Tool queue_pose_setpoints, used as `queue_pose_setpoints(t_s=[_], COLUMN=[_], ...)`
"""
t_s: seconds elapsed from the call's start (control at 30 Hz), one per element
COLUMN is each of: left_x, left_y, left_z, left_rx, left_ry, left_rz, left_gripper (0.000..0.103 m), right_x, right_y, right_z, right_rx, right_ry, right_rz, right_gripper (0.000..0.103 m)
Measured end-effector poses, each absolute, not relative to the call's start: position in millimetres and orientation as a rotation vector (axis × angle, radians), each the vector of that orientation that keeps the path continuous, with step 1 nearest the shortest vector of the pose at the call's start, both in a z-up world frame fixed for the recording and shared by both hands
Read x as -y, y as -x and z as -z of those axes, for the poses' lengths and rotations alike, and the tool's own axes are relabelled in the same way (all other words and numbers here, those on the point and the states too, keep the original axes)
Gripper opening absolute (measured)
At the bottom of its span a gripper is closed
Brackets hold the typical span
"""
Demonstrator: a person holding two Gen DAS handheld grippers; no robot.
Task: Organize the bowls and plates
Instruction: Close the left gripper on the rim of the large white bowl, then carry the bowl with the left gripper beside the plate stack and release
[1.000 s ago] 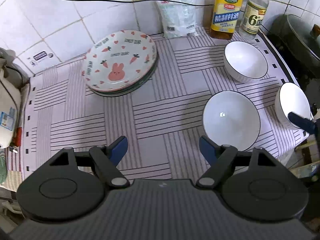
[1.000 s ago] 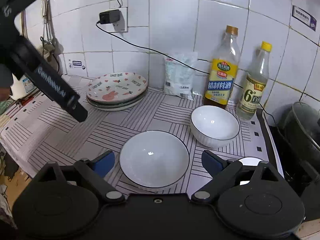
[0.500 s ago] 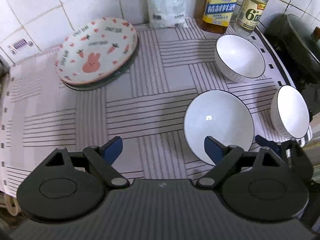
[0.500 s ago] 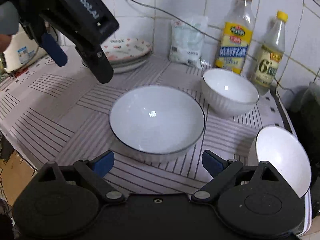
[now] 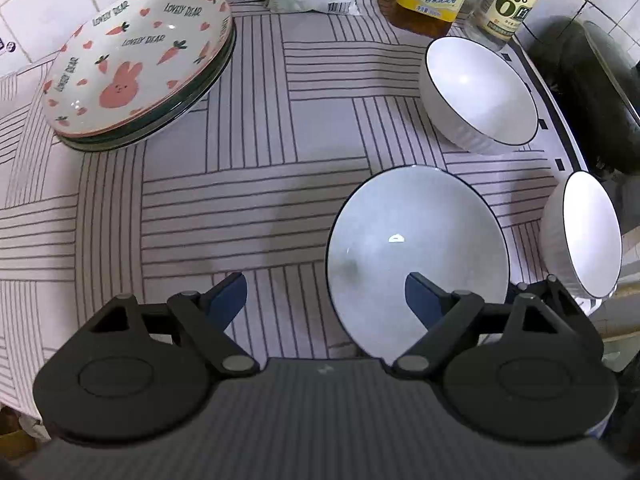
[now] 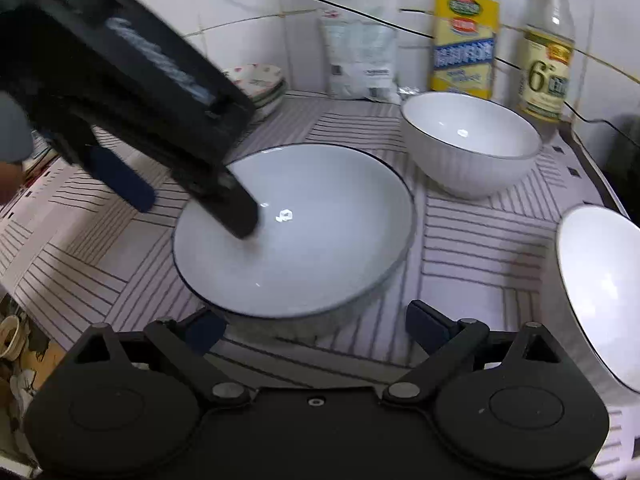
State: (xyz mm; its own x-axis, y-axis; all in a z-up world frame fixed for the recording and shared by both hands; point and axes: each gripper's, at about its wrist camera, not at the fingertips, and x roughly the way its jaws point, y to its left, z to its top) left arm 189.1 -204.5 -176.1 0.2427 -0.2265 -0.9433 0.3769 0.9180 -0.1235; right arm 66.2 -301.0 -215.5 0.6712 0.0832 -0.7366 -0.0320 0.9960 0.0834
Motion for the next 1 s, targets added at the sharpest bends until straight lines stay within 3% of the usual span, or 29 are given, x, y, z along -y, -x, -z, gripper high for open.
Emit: queue_pose_setpoints(t_s=[0.13, 0.2, 0.23, 0.3, 0.4, 1.0], left_x=[209.5, 211.1, 211.6, 213.4, 214.5, 184.5], left_y=[-193.9, -196.0, -196.7, -197.0, -196.1, -188.1], left_z=[183.5, 187.1, 188.6, 191.2, 193.9, 172.5], left_rx=[-1.259, -1.267, -1.27, -1.277, -1.29, -1.191], left_ry=[-0.159, -0.167, -0.171, -0.184, -0.188, -0.185], left_rz=[0.43, 0.431, 0.432, 0.439, 0.462, 0.485], left_gripper=[0.071, 0.054, 0.05, 0.026, 0.014, 0.014], right_x=[294.9, 295.1, 296.1, 296.8, 296.5, 282.9], right_y=[-74.1, -77.7, -78.8, -78.9, -79.9, -86.7], right_z=[208.5, 209.4, 210.4, 211.9, 210.9, 196.5], right_rx=[-0.813, -0.813, -0.809, -0.804, -0.803, -0.756], right_ry=[-0.062, -0.055, -0.058, -0.07, -0.075, -0.043], right_rz=[-0.096, -0.096, -0.102, -0.109, -0.109, -0.127], right_gripper=[0.099, 0.099, 0.099, 0.099, 0.099, 0.099])
